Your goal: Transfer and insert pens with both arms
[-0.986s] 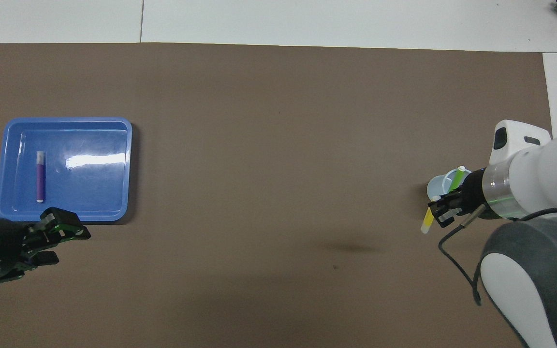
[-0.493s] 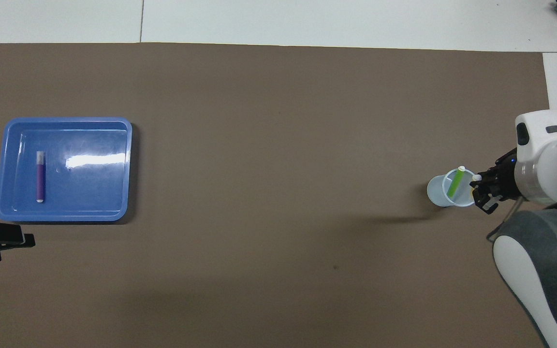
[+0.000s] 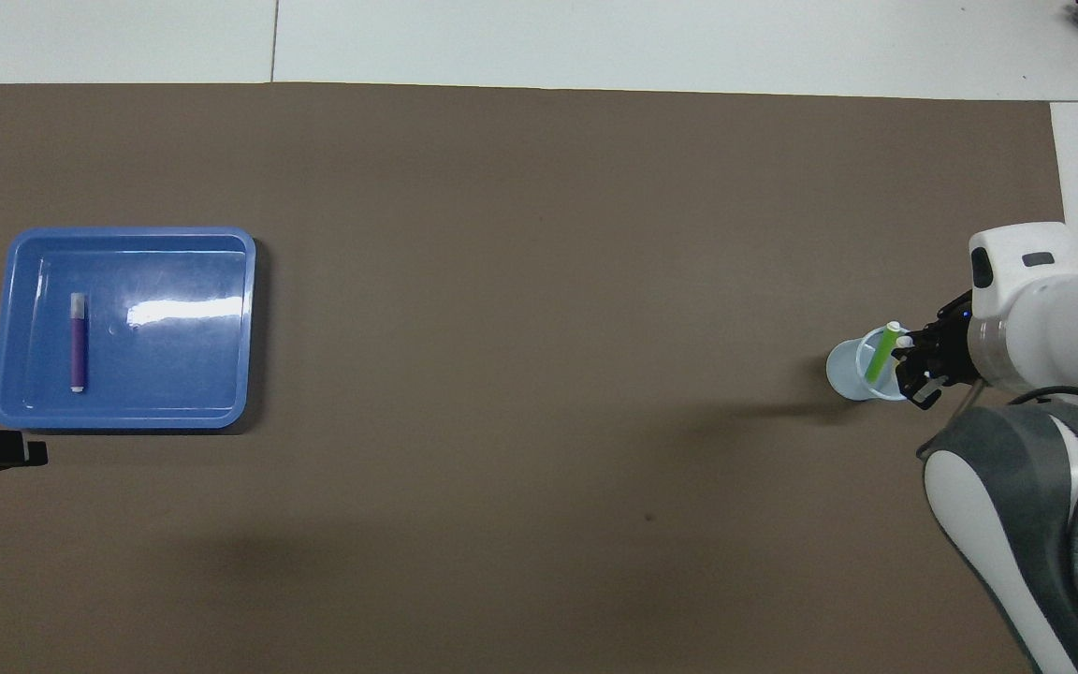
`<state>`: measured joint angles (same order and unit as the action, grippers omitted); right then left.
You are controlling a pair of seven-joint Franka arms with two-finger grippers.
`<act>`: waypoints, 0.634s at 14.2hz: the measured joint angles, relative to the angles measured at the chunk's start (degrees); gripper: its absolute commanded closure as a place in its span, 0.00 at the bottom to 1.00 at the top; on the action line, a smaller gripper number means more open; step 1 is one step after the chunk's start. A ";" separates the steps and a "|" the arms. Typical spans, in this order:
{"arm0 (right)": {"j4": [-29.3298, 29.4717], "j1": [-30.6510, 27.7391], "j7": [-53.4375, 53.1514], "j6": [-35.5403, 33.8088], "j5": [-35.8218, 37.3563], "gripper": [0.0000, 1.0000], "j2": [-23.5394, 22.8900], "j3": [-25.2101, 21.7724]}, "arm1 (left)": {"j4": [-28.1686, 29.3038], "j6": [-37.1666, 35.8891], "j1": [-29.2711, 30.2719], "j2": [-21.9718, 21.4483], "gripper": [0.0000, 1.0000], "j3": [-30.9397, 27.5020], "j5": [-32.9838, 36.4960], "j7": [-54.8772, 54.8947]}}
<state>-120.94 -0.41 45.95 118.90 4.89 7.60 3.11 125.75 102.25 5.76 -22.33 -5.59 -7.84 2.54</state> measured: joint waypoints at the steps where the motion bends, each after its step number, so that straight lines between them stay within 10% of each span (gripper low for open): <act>1: -0.17 -0.23 0.01 0.82 0.00 0.78 -0.61 -0.01 | 0.03 1.46 0.61 1.12 0.34 0.01 0.00 1.44; 2: -0.23 -0.32 0.01 1.10 0.00 0.37 -1.09 -0.01 | 0.05 2.86 1.19 2.30 0.34 -0.01 0.01 2.41; 4: -0.23 -0.38 0.01 1.13 0.00 0.05 -1.47 -0.01 | 0.08 5.43 2.06 4.79 0.34 -0.01 0.01 4.31; 9: 0.12 -0.58 0.02 0.10 0.00 0.00 -1.43 0.00 | 0.11 11.91 3.94 10.47 0.34 -0.02 0.03 8.77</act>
<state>-120.82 -0.99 45.97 119.00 4.89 6.17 3.11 125.87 114.16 9.70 -11.86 -5.61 -7.81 11.30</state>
